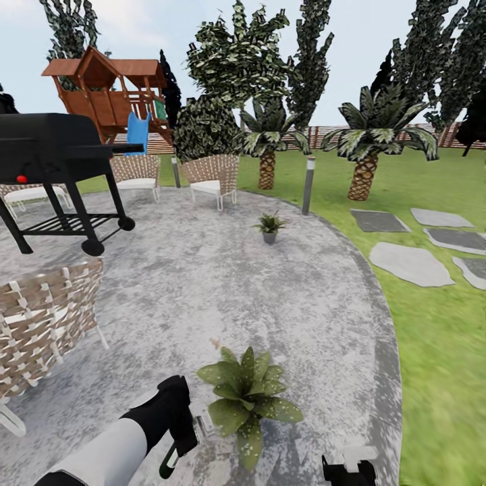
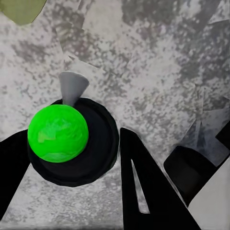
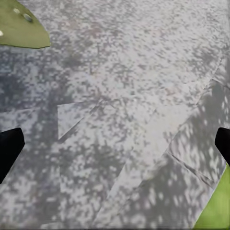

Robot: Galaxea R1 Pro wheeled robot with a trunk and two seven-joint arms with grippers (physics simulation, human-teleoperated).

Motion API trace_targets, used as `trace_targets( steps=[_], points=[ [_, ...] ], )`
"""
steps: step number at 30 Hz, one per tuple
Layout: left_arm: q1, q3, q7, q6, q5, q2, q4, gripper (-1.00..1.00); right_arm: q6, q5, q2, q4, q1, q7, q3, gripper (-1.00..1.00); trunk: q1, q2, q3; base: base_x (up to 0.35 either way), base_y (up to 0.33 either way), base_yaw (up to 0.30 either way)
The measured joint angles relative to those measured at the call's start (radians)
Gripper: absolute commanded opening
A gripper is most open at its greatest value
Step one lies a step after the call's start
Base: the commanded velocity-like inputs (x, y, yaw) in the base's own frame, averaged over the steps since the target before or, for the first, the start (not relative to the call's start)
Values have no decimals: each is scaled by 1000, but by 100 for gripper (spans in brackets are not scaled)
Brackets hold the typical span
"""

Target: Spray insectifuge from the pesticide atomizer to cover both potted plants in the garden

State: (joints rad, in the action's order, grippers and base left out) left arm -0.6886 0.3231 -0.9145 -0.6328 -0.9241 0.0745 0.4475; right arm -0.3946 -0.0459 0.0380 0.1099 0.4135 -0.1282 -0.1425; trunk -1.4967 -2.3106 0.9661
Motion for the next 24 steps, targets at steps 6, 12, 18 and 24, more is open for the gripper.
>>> trace_targets(
  steps=[6, 12, 18, 24],
  points=[
    [0, 0, 1, -3, 6, 7, 0, -100, 0, 0, 4, 0, 1, 0, 2, 100, 3, 3, 1, 52, 281, -4],
    [-1, 0, 1, 1, 1, 6, 2, -100, 0, 0, 0, 1, 0, 0, -1, 100, 0, 0, 0, 33, 21, 0],
    [-2, 1, 1, 1, -4, 8, 1, -100, 0, 1, 1, 2, 0, 0, -2, 100, 7, 1, 0, 40, 233, -107],
    [0, 0, 1, 0, 0, 7, 1, -100, 0, 0, 1, 1, 0, 0, 1, 100, 0, 0, -4, 1, 302, -210]
  ],
)
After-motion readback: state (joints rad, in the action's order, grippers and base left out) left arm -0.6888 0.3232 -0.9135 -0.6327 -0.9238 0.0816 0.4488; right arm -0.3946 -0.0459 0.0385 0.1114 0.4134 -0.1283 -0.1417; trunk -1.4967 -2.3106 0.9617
